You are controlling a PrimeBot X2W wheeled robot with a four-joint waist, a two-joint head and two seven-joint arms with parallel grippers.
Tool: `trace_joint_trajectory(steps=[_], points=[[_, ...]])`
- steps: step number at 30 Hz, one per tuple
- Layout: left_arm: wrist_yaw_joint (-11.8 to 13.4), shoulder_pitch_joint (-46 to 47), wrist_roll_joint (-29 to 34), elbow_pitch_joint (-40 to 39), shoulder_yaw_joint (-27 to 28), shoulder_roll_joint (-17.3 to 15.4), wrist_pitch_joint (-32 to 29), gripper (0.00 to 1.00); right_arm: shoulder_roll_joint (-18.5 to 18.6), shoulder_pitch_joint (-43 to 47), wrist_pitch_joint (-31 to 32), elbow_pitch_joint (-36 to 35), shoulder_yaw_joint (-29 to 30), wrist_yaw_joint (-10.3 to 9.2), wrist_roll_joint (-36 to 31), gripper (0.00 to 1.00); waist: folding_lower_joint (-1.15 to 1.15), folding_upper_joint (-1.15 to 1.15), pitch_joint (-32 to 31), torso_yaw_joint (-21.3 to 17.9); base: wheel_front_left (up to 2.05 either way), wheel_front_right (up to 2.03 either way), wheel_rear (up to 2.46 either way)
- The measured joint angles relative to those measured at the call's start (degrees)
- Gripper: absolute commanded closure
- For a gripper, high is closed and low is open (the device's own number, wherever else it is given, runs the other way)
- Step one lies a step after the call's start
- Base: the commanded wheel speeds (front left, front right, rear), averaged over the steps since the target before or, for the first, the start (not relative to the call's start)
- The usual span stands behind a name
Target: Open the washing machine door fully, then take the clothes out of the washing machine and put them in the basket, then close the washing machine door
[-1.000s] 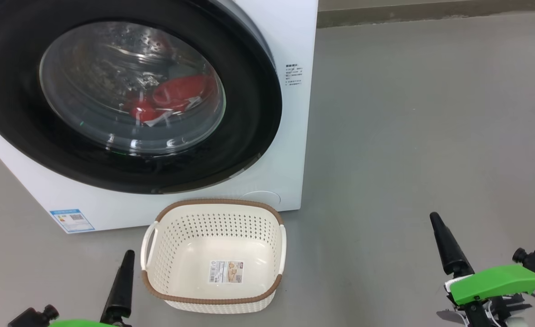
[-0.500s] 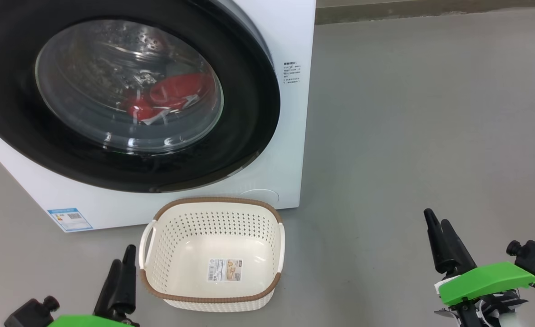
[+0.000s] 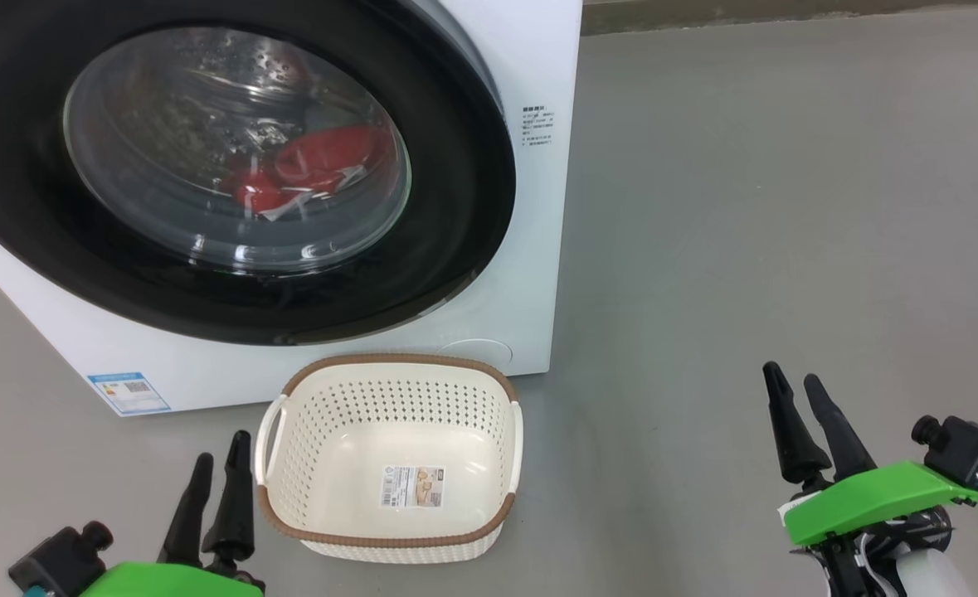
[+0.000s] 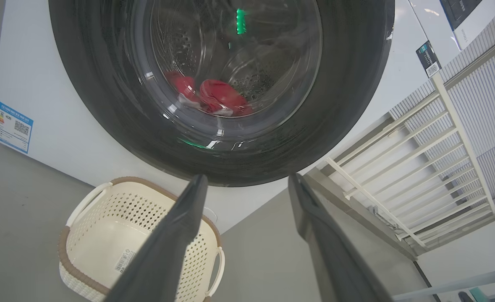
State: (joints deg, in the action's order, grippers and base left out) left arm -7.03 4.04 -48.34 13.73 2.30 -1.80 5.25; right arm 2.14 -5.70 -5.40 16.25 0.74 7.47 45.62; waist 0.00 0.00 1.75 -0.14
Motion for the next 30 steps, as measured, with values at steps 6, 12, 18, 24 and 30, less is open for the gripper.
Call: trace_joint_trajectory(steps=[6,12,18,24,30], points=[[0.0,0.9,3.6,-0.2,0.0,0.0,1.0,0.0,0.2,-0.7,-0.7,-0.1,-0.6,0.0,-4.1,0.0,0.0,0.0,0.1,0.0,0.0,0.0,0.0],[0.0,1.0,7.8,-0.5,0.0,0.0,2.0,0.0,0.3,-0.8,-1.8,-0.1,-1.6,0.0,-8.3,0.0,0.0,0.0,0.4,-0.1,0.0,0.0,0.0],[0.0,1.1,11.7,-0.9,0.0,0.0,3.0,0.0,0.3,-1.7,-2.9,-0.3,-1.6,0.0,-12.1,0.0,0.0,0.0,0.4,0.1,0.0,0.0,0.0],[0.0,1.1,15.4,-1.3,0.0,0.0,4.0,0.0,0.3,-1.7,-4.0,0.0,-1.7,0.0,-15.8,0.0,0.0,0.0,0.1,0.1,0.0,0.0,0.0],[0.0,1.1,19.2,-1.9,0.0,0.0,5.0,0.0,0.2,-1.7,-4.8,0.0,-1.1,0.0,-19.5,0.0,0.0,0.0,0.4,0.0,0.0,0.0,0.0]])
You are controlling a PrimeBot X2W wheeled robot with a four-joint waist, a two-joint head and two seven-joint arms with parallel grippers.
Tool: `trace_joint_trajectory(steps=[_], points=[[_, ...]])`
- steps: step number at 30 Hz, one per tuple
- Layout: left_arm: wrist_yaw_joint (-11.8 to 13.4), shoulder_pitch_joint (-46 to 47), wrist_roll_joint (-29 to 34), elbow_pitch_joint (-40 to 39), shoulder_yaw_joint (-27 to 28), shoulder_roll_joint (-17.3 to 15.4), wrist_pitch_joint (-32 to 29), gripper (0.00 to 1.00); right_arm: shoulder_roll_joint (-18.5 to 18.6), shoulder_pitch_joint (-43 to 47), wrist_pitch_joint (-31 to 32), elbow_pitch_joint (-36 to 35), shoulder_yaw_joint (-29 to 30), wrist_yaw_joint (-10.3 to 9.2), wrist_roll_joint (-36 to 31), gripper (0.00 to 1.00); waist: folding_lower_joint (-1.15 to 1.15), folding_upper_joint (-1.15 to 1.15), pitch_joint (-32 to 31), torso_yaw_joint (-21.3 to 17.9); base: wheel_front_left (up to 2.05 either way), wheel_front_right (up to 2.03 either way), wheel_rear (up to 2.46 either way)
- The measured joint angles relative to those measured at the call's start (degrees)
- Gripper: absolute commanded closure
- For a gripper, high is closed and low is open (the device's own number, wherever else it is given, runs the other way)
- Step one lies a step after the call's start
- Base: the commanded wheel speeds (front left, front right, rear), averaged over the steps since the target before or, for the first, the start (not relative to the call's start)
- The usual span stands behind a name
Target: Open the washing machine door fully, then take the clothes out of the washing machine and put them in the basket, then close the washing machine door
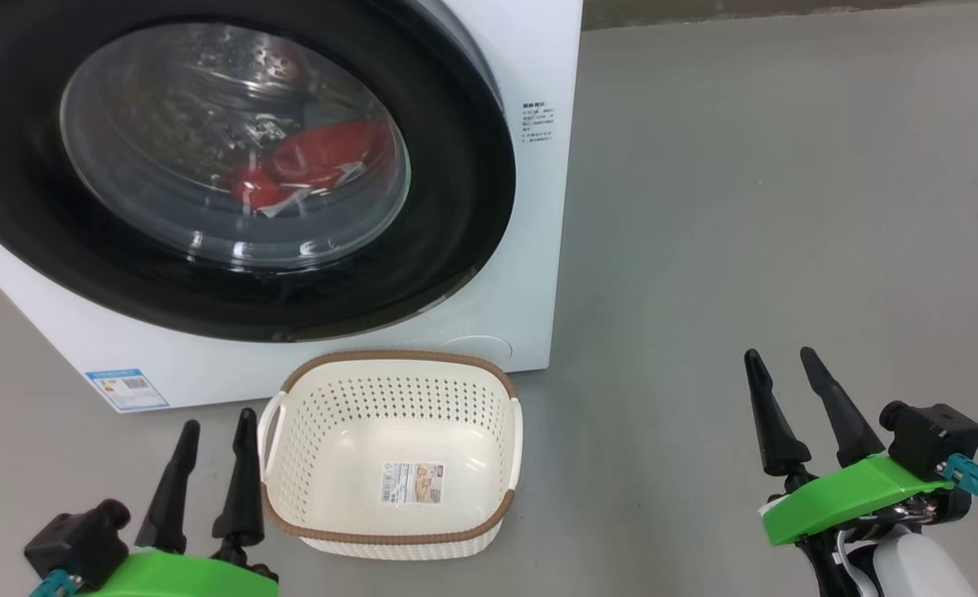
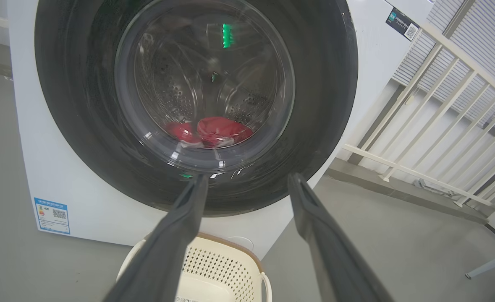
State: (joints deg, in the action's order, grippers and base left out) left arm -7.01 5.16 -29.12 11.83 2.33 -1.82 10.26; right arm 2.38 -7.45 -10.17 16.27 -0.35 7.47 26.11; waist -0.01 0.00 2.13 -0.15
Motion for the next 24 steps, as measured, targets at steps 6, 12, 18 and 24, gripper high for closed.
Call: trace_joint_trajectory(steps=[6,12,18,24], points=[[0.0,1.1,3.9,-0.2,-0.1,0.0,1.0,0.0,0.0,-1.3,-1.0,-0.7,-0.3,0.0,-3.2,0.0,0.0,0.0,0.5,0.1,0.0,0.0,0.0],[0.0,1.2,7.6,-0.2,-0.2,0.0,2.0,0.0,0.0,-1.3,-2.2,-0.6,-0.8,0.0,-8.1,0.0,0.0,0.0,0.2,0.1,0.0,0.0,0.0],[0.0,1.2,12.0,-0.3,-0.3,0.0,3.1,0.0,0.1,-1.3,-3.1,-0.6,-1.4,0.0,-13.2,0.0,0.0,0.0,-0.2,0.2,0.0,0.0,0.0],[0.0,1.3,15.6,-0.5,-0.5,0.0,4.0,0.0,0.1,-1.3,-4.3,-0.7,-2.0,0.0,-17.3,0.0,0.0,0.0,0.0,0.3,0.0,0.0,0.0]])
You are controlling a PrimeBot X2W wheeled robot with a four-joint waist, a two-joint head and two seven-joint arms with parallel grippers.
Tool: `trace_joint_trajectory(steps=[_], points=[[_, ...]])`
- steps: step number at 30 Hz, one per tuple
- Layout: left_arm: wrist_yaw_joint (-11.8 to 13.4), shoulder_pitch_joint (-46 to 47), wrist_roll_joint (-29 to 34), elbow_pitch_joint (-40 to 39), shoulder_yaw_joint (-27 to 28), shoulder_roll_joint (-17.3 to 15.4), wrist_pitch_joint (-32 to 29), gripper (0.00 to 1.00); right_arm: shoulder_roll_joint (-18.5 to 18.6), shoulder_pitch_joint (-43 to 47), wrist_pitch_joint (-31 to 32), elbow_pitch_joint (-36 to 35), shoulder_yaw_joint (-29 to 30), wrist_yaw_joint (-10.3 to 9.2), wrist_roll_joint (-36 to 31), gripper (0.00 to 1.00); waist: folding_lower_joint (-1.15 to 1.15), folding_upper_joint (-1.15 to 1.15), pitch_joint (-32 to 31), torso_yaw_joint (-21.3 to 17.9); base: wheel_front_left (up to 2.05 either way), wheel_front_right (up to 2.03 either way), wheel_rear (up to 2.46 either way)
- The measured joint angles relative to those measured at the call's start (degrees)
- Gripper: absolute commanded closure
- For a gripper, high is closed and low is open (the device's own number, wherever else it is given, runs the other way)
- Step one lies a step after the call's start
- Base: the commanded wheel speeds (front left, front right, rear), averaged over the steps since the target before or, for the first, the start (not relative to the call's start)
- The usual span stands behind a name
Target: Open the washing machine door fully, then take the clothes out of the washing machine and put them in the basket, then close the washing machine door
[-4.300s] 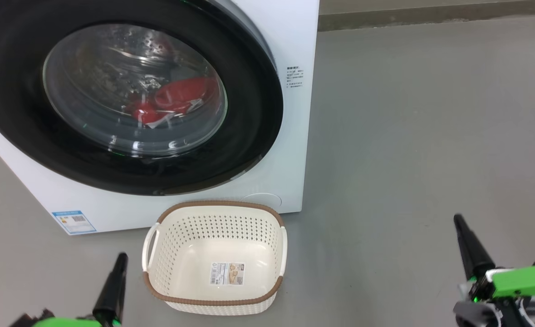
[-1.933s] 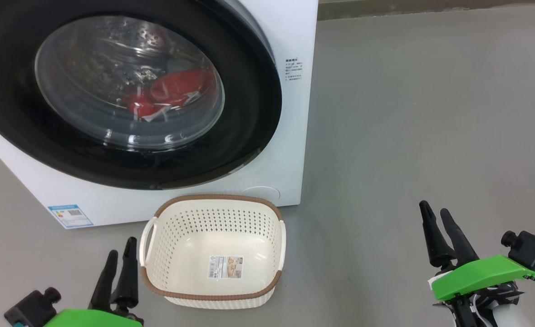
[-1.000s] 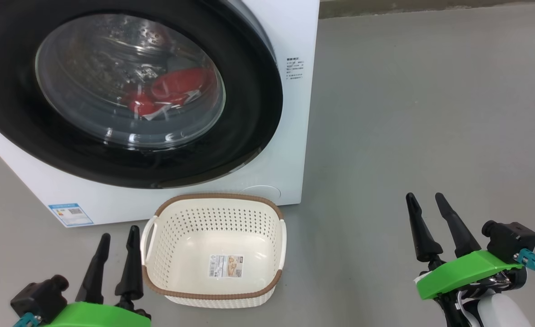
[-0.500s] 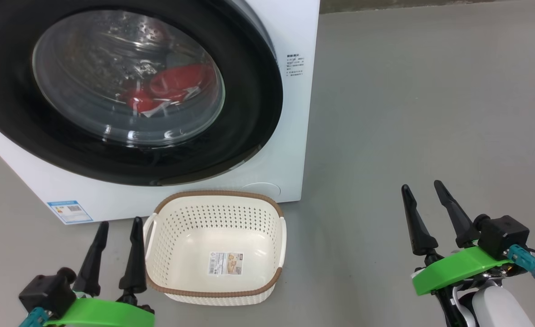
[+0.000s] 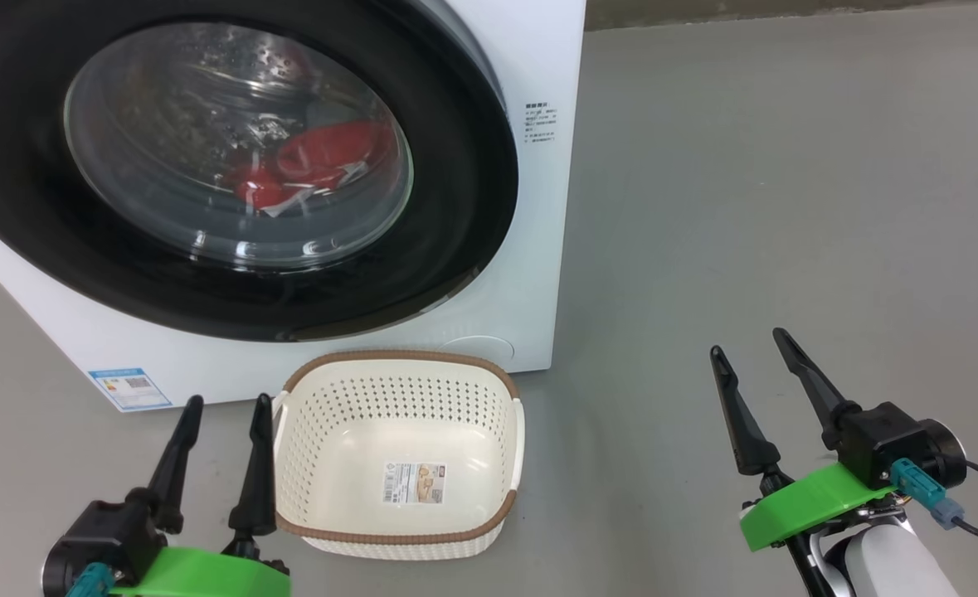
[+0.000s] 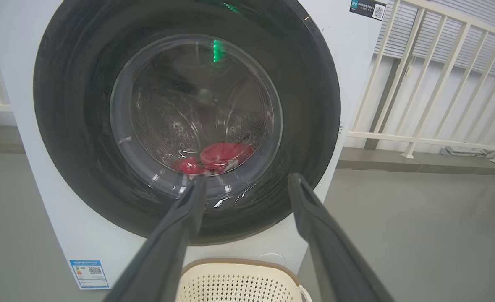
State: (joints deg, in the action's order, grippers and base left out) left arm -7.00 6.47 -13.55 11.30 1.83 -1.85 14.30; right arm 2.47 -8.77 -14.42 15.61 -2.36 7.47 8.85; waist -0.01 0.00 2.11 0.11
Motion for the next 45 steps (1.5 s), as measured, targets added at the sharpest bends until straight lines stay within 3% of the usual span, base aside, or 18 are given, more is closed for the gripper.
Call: trace_joint_trajectory(steps=[20,21,22,23,29,33,42,45], points=[[0.0,0.4,0.4,-0.2,0.0,0.0,0.0,0.0,0.0,-1.1,0.0,-0.2,0.2,0.0,0.0,0.0,0.0,0.0,0.9,0.1,0.0,0.0,0.0],[0.0,0.5,0.4,-0.2,0.0,0.0,0.0,0.0,0.0,-1.2,0.0,-0.2,0.2,0.0,0.0,0.5,0.0,0.0,0.9,0.2,0.0,0.0,0.0],[0.0,0.5,0.4,-0.4,0.0,0.0,0.0,0.0,0.0,-1.3,-0.1,0.0,0.3,0.0,0.0,0.68,0.0,0.0,1.1,0.2,0.0,0.0,0.0],[0.0,0.6,0.4,-0.5,0.0,0.0,0.0,0.0,0.0,-1.4,-0.1,0.2,0.5,0.0,0.0,1.0,0.0,0.0,1.3,0.2,0.0,0.0,0.0],[0.0,0.9,0.4,-1.1,0.0,0.0,0.0,0.0,0.1,-4.2,-0.1,1.7,0.9,0.0,3.7,1.0,0.0,0.0,2.8,0.5,0.0,0.0,0.0],[0.0,1.8,0.4,-1.8,-0.1,0.0,0.0,0.0,0.2,-6.9,-0.1,4.5,0.5,0.0,16.4,1.0,0.0,0.0,4.2,0.8,0.0,0.0,0.0],[0.7,4.0,-0.7,-3.5,-1.0,0.0,0.2,0.0,0.6,-16.5,-0.2,10.3,-3.2,0.0,34.0,1.0,0.01,0.0,8.3,1.8,0.0,0.0,0.0],[1.0,5.4,-1.2,-3.9,-1.6,0.0,0.2,0.0,0.7,-19.6,0.1,11.9,-5.1,-0.01,43.3,1.0,0.0,0.0,9.8,2.3,0.0,0.0,0.0]])
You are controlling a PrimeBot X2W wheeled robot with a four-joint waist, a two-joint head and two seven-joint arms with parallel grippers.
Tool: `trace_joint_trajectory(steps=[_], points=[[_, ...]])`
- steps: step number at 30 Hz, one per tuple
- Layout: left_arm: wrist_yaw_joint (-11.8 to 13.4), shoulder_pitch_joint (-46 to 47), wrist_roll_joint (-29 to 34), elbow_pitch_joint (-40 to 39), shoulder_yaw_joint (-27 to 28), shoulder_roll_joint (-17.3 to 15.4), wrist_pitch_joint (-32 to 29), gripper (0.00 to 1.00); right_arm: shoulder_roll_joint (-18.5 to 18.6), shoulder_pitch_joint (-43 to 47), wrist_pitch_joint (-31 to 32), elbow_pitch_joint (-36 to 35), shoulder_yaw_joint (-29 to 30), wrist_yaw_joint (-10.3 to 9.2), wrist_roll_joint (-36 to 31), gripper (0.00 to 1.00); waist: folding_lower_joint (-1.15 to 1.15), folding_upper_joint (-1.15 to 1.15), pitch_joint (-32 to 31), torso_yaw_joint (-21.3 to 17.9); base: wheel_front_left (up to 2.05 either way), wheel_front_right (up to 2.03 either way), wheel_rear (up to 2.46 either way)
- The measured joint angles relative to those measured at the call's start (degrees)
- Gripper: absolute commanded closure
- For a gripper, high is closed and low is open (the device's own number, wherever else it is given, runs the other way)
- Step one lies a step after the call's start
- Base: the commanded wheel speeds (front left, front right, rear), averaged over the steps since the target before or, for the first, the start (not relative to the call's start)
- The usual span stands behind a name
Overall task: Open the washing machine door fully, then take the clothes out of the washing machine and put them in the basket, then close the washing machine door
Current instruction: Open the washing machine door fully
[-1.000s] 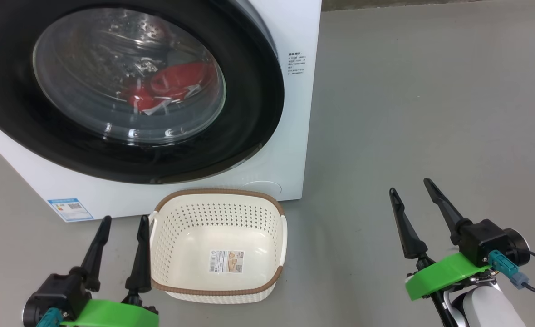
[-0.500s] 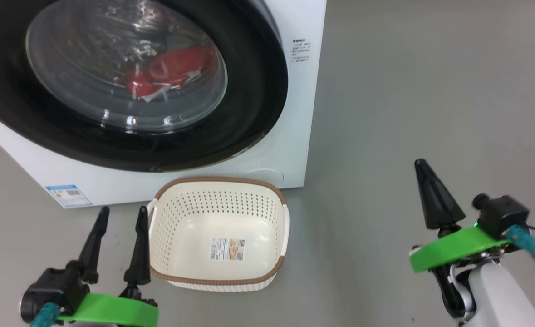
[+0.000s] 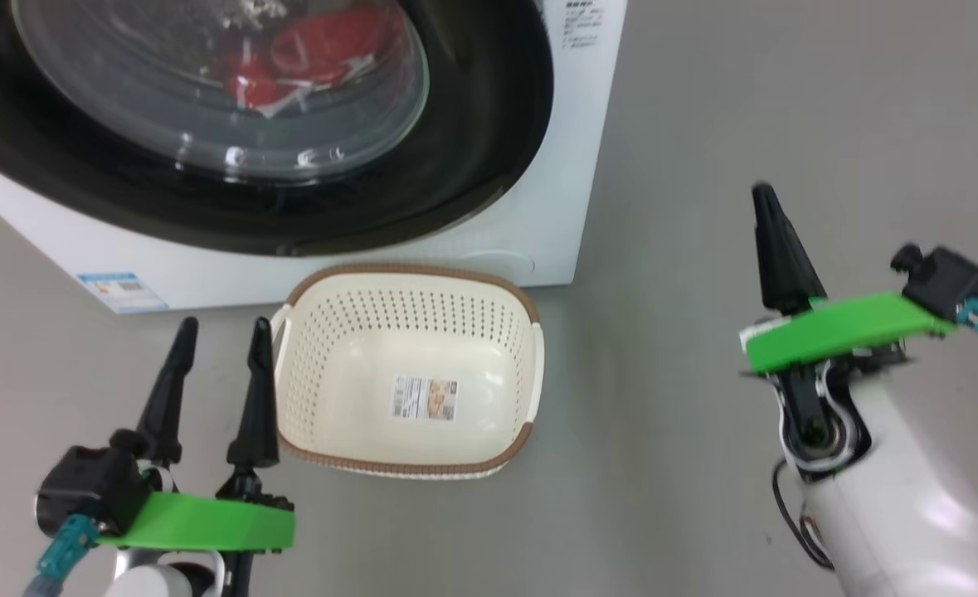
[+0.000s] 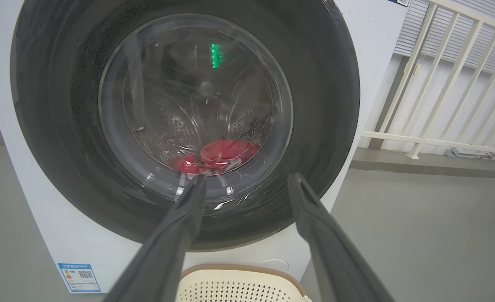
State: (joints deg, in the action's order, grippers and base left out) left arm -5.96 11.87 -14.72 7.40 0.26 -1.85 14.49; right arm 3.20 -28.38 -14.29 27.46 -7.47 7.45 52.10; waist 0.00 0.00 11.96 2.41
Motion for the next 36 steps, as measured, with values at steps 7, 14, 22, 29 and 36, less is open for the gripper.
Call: trace_joint_trajectory(steps=[7,14,22,29,36], points=[[0.5,2.3,-1.5,-0.9,0.0,0.0,0.1,0.0,1.3,-7.8,6.6,-1.0,-1.0,0.0,18.2,1.0,0.0,0.0,4.0,1.0,0.0,0.0,0.0],[0.5,5.2,-1.8,-2.7,-0.1,0.0,0.1,0.0,2.7,-16.7,17.4,-1.0,-1.8,0.0,29.9,1.0,0.0,0.0,8.6,1.8,0.0,0.0,0.0],[0.4,7.4,-1.9,-3.7,-0.3,0.1,0.1,0.0,4.2,-26.3,27.0,0.0,-4.0,0.0,34.7,1.0,0.0,0.0,14.1,2.9,0.0,0.0,0.0],[-0.1,8.6,-1.9,-4.3,-0.4,0.1,0.1,0.0,5.0,-31.9,32.4,2.4,-4.3,0.0,37.8,1.0,0.0,0.0,17.6,4.2,0.0,0.0,0.0],[-0.1,9.6,-1.9,-4.4,-1.0,0.1,0.1,0.0,5.1,-36.4,38.4,4.3,-3.7,0.0,41.4,1.0,0.0,0.0,20.1,5.7,0.0,0.0,0.0]])
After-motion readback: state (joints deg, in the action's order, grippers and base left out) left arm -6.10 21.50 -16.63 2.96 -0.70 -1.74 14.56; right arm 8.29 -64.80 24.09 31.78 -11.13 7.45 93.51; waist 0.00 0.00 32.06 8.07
